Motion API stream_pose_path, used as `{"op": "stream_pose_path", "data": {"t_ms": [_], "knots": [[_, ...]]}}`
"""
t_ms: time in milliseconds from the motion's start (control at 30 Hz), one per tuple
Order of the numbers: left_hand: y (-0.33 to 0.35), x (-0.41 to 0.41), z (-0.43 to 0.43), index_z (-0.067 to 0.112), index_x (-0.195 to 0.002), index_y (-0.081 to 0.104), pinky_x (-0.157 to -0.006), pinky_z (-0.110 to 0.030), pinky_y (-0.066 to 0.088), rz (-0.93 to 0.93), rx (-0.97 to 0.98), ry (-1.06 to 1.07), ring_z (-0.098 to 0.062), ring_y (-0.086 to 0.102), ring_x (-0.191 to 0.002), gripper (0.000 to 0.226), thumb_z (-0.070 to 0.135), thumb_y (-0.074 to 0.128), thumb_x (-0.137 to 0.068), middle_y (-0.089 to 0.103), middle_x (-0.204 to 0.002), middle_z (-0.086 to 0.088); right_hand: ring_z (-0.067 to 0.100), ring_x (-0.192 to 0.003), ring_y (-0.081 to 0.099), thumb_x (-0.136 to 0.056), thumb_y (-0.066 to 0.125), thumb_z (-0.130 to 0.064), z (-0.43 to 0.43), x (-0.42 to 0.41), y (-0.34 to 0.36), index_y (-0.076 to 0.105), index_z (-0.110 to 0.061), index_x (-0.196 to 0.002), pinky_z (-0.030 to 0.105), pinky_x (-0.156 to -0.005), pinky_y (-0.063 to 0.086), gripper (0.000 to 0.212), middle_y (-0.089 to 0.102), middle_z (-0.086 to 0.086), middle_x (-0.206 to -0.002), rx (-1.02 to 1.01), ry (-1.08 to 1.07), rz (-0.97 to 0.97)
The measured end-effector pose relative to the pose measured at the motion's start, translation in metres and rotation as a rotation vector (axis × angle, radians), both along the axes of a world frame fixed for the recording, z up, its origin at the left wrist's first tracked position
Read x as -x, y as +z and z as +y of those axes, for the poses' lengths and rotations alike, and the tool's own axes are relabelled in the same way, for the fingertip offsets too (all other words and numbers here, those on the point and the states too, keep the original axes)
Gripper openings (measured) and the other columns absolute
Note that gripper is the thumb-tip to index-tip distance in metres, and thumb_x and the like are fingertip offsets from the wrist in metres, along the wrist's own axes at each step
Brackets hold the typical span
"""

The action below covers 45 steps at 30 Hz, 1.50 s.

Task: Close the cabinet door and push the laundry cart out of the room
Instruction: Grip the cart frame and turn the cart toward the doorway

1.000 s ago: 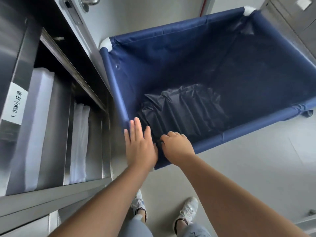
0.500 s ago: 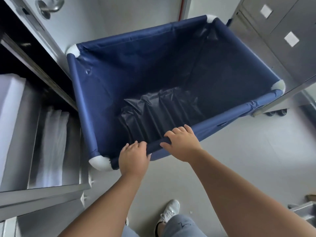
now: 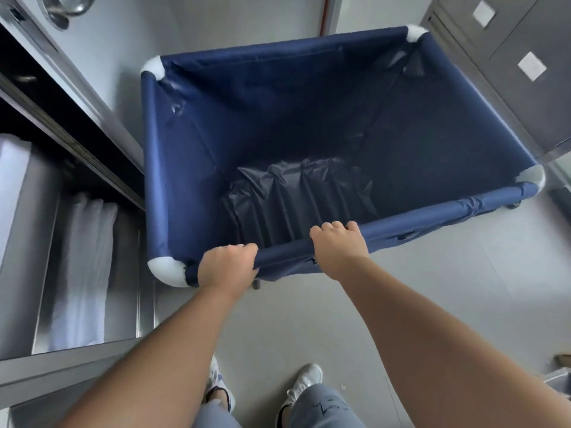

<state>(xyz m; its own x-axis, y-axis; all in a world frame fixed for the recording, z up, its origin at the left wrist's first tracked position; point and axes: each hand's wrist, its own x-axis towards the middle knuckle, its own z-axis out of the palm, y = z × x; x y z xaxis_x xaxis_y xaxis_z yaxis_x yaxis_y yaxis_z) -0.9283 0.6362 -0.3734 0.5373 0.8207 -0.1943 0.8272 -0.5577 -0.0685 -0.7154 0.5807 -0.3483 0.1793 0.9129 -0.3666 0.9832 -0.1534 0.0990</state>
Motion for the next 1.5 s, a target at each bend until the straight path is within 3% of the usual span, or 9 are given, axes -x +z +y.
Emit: {"op": "stream_pose_path", "data": {"t_ms": [167, 233, 333, 400, 533, 733, 1033, 1200, 1500], "knots": [[-0.003, 0.023, 0.053, 0.020, -0.066, 0.061, -0.052, -0.031, 0.035, -0.030, -0.041, -0.069, -0.031, 0.060, -0.059, 0.015, 0.022, 0.076, -0.067, 0.061, -0.057, -0.001, 0.024, -0.098, 0.051, -0.089, 0.064, -0.025, 0.009, 0.031, -0.012, 0.048, -0.020, -0.111, 0.041, -0.089, 0.033, 0.027, 0.059, 0.001, -0.105, -0.080, -0.051, 0.044], [-0.003, 0.023, 0.070, 0.020, -0.066, 0.063, -0.065, -0.033, 0.046, -0.028, -0.075, -0.089, -0.028, 0.062, -0.062, 0.017, 0.024, 0.079, -0.067, 0.062, -0.059, 0.001, 0.025, -0.099, 0.051, -0.090, 0.063, -0.024, 0.015, 0.035, -0.013, 0.047, -0.020, -0.113, 0.041, -0.089, 0.034, 0.029, 0.059, 0.002, -0.106, -0.100, -0.072, 0.054], [-0.006, 0.011, 0.095, 0.025, -0.091, 0.066, -0.105, -0.037, 0.035, -0.043, -0.105, -0.065, -0.021, 0.062, -0.099, 0.017, 0.039, 0.070, -0.081, 0.068, -0.090, 0.004, 0.026, -0.104, 0.051, -0.089, 0.062, -0.019, 0.025, 0.027, -0.011, 0.045, -0.021, -0.128, 0.041, -0.092, 0.036, 0.042, 0.058, 0.002, -0.114, -0.145, -0.089, 0.103], [-0.006, -0.003, 0.102, 0.023, -0.111, 0.061, -0.114, -0.044, 0.022, -0.040, -0.121, 0.021, -0.022, 0.048, -0.127, 0.035, 0.041, 0.070, -0.082, 0.064, -0.118, 0.001, 0.027, -0.110, 0.051, -0.088, 0.060, -0.016, 0.030, 0.014, -0.007, 0.040, -0.023, -0.139, 0.040, -0.096, 0.038, 0.055, 0.057, 0.002, -0.121, -0.188, -0.074, 0.195], [0.002, -0.044, 0.082, 0.018, -0.135, 0.046, -0.119, -0.050, 0.013, -0.112, -0.135, -0.009, -0.026, 0.027, -0.143, 0.058, 0.023, 0.069, -0.082, 0.044, -0.147, -0.005, 0.027, -0.113, 0.053, -0.089, 0.056, -0.014, 0.028, -0.020, -0.002, 0.037, -0.025, -0.144, 0.038, -0.101, 0.038, 0.060, 0.058, 0.002, -0.126, -0.198, -0.148, 0.219], [-0.002, -0.121, 0.043, 0.013, -0.147, 0.029, -0.122, -0.040, 0.009, -0.275, -0.036, -0.213, -0.024, 0.016, -0.148, 0.066, 0.004, 0.055, -0.087, 0.034, -0.155, -0.008, 0.028, -0.109, 0.053, -0.090, 0.054, -0.012, 0.015, -0.060, -0.004, 0.038, -0.024, -0.144, 0.037, -0.099, 0.038, 0.058, 0.058, 0.003, -0.122, -0.229, -0.227, 0.164], [-0.004, -0.161, 0.050, 0.016, -0.138, 0.044, -0.121, -0.043, 0.014, -0.292, -0.012, -0.109, -0.026, 0.021, -0.146, 0.040, 0.022, 0.051, -0.098, 0.049, -0.140, -0.006, 0.028, -0.101, 0.052, -0.085, 0.052, -0.007, -0.024, -0.128, -0.003, 0.046, -0.022, -0.122, 0.045, -0.100, 0.036, 0.040, 0.056, 0.002, -0.101, -0.123, -0.392, 0.034], [-0.006, -0.161, 0.066, 0.013, -0.140, 0.044, -0.120, -0.048, 0.016, -0.268, -0.017, -0.146, -0.029, 0.014, -0.148, 0.041, 0.019, 0.048, -0.100, 0.036, -0.154, -0.010, 0.027, -0.086, 0.051, -0.093, 0.058, -0.019, -0.013, -0.136, -0.003, 0.046, -0.024, -0.116, 0.039, -0.073, 0.034, 0.026, 0.056, -0.001, -0.093, -0.129, -0.312, 0.062], [0.005, -0.147, 0.137, 0.020, -0.149, 0.032, -0.116, -0.047, 0.027, -0.138, -0.043, -0.166, -0.031, 0.013, -0.147, 0.050, 0.026, 0.043, -0.101, 0.026, -0.159, -0.010, 0.028, -0.091, 0.057, -0.094, 0.057, -0.023, 0.044, -0.111, 0.001, 0.046, -0.021, -0.113, 0.038, -0.073, 0.031, 0.022, 0.057, 0.001, -0.092, -0.189, -0.330, 0.063]]}}
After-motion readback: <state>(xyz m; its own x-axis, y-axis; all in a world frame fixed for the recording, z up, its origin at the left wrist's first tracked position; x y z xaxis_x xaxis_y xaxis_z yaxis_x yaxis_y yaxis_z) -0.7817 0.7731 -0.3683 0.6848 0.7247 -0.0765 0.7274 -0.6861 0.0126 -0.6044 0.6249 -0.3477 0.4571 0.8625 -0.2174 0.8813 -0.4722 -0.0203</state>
